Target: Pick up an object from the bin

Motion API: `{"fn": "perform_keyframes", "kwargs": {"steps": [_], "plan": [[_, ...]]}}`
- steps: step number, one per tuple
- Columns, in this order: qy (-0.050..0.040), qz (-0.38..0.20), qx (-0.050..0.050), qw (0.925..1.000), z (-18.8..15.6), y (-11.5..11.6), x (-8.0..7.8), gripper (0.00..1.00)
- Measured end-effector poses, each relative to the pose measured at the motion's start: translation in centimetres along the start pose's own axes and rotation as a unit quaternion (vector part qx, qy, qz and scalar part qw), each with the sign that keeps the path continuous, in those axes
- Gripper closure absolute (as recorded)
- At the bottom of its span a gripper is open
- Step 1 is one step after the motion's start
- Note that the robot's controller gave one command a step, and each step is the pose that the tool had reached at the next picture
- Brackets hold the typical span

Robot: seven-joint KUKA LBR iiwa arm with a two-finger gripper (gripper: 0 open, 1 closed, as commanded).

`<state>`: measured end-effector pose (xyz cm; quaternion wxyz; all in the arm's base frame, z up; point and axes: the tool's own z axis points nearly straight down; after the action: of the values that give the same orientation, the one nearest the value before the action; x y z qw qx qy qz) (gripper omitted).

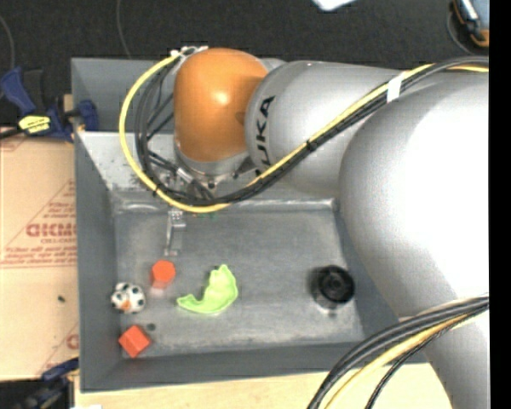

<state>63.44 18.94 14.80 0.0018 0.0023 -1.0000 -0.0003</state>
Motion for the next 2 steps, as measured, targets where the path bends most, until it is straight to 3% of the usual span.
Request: {"fn": "perform_keyframes", "kwargs": {"steps": [1,2], "plan": [[-0.0034,0.002,-0.001,1.0,-0.5,-0.1,-0.1,0.0],[0.0003,0.003,-0.002,1.0,7.7,-0.4,4.2,0.0]]}}
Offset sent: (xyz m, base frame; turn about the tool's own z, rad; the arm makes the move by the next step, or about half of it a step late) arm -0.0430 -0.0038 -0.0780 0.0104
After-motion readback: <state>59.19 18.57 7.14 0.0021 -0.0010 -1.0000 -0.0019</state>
